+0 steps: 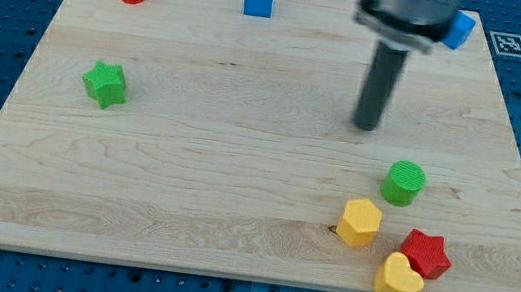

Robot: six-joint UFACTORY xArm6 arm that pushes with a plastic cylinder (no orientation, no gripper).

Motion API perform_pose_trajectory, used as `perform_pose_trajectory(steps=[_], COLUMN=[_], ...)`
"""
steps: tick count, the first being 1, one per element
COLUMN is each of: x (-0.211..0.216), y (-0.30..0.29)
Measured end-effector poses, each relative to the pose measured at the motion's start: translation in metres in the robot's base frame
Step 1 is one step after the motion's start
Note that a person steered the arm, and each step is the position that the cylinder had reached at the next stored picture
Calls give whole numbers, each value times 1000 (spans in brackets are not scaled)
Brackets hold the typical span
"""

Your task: Point your arm towards the red star

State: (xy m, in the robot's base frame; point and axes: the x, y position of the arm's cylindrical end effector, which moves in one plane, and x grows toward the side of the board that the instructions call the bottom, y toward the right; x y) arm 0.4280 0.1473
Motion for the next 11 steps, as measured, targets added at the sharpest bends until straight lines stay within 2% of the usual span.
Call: perform_pose_trajectory(steps=[1, 2, 3, 4, 6, 9, 11], x=[14, 65, 146, 187, 189, 190, 190], y=[97, 176, 185, 176, 88, 58, 7])
